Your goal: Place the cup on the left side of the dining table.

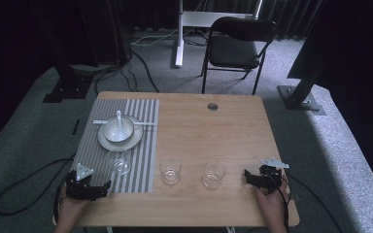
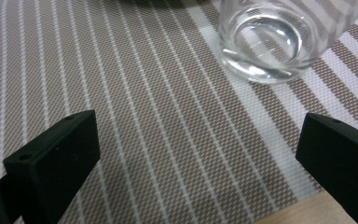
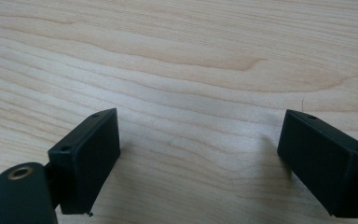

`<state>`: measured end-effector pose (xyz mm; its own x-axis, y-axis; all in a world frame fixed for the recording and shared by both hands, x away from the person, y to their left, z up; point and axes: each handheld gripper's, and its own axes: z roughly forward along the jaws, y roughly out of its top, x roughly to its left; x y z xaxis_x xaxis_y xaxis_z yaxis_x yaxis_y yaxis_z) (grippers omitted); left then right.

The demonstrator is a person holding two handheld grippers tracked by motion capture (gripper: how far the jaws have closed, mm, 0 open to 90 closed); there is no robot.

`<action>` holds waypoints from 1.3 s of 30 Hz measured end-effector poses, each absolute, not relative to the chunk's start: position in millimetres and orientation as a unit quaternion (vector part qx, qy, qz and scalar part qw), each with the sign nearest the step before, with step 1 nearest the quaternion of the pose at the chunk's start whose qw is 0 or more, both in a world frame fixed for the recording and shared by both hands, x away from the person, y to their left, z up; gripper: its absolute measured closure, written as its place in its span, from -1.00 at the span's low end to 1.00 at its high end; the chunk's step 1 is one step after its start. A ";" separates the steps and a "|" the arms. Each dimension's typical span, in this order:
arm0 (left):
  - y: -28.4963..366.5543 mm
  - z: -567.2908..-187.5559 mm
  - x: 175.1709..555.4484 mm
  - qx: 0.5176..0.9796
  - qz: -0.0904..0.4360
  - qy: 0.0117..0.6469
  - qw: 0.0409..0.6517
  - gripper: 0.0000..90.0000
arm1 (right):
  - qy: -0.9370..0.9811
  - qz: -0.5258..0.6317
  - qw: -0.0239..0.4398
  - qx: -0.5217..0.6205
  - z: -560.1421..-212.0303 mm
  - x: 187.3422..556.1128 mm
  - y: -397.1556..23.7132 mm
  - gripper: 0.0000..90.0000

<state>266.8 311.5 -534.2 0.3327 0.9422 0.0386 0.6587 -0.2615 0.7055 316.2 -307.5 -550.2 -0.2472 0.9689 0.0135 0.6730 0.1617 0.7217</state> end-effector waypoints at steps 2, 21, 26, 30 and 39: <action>314.8 -535.6 263.4 0.752 0.239 0.536 0.300 -1.00 | 0.725 0.314 0.236 0.566 -550.2 316.2 -307.6 -0.72; 337.0 -539.9 234.0 0.732 0.255 0.555 0.301 -1.00 | 0.725 0.314 0.236 0.566 -550.2 316.2 -307.6 -0.72; 342.0 -540.8 227.6 0.730 0.264 0.559 0.290 -1.00 | 0.725 0.314 0.236 0.566 -550.2 316.2 -307.6 -0.72; 343.7 -541.4 222.8 0.727 0.272 0.563 0.283 -1.00 | 0.725 0.314 0.236 0.566 -550.2 316.2 -307.6 -0.72; 351.5 -541.1 218.4 0.710 0.275 0.578 0.295 -1.00 | 0.725 0.314 0.236 0.566 -550.2 316.2 -307.6 -0.72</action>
